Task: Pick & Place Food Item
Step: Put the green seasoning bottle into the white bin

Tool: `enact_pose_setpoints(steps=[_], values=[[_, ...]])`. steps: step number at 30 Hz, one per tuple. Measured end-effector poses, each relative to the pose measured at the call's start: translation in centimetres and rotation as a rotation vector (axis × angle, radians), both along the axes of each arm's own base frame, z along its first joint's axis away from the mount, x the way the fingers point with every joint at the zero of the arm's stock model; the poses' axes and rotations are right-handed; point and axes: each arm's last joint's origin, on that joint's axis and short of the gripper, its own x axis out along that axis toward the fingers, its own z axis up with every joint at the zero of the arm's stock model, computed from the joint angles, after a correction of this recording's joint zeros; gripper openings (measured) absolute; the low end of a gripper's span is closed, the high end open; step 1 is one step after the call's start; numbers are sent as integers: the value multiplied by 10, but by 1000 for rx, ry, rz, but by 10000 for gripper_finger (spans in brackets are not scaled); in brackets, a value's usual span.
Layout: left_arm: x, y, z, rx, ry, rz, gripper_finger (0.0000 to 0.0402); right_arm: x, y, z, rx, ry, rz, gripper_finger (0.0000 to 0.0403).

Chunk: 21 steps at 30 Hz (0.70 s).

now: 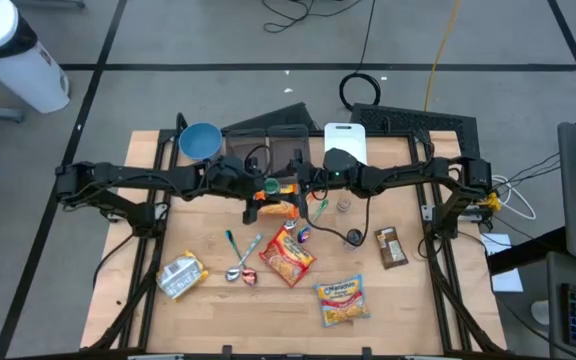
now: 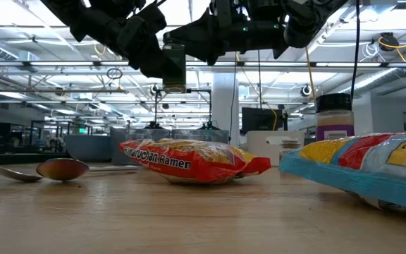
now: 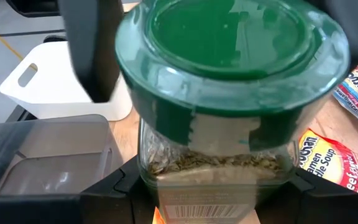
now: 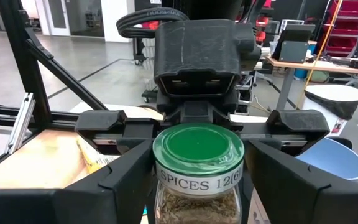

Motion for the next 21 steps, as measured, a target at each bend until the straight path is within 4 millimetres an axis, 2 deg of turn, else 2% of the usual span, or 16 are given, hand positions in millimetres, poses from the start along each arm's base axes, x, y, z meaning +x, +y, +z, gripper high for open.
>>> enact_pose_setpoints(steps=[7, 14, 21], values=[[4, 1, -5, -2, 6, 0, 206, 0, 0, -1, 2, 9, 3, 201], [9, 2, -12, -8, 22, 1, 206, 0, 0, -4, 9, 39, -1, 214], [9, 2, -12, -5, 12, 1, 206, 0, 0, -5, 6, 43, -1, 198]])
